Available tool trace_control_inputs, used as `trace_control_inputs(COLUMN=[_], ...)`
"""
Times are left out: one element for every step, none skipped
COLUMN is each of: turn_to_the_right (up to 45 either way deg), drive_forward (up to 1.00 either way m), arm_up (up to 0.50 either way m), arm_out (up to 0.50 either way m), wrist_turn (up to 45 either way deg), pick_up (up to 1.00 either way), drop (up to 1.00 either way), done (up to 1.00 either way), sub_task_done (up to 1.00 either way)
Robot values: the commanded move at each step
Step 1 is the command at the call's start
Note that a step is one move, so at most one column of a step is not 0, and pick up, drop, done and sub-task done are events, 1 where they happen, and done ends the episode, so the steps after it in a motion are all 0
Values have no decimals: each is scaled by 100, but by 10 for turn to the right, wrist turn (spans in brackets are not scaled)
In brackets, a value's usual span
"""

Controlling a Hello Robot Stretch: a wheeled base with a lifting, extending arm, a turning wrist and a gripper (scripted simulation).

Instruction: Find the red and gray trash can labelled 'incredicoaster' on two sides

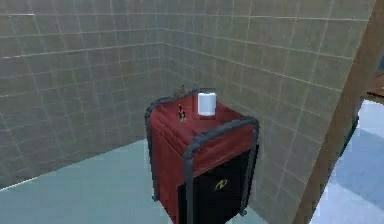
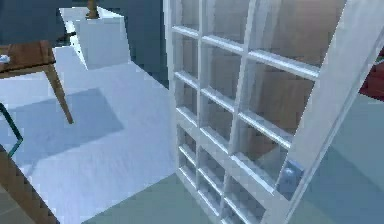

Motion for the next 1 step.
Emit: trace_control_inputs(turn_to_the_right=[0], drive_forward=[0], arm_up=[0], arm_out=[0], wrist_turn=[0], pick_up=[0], drop=[0], done=[100], sub_task_done=[0])
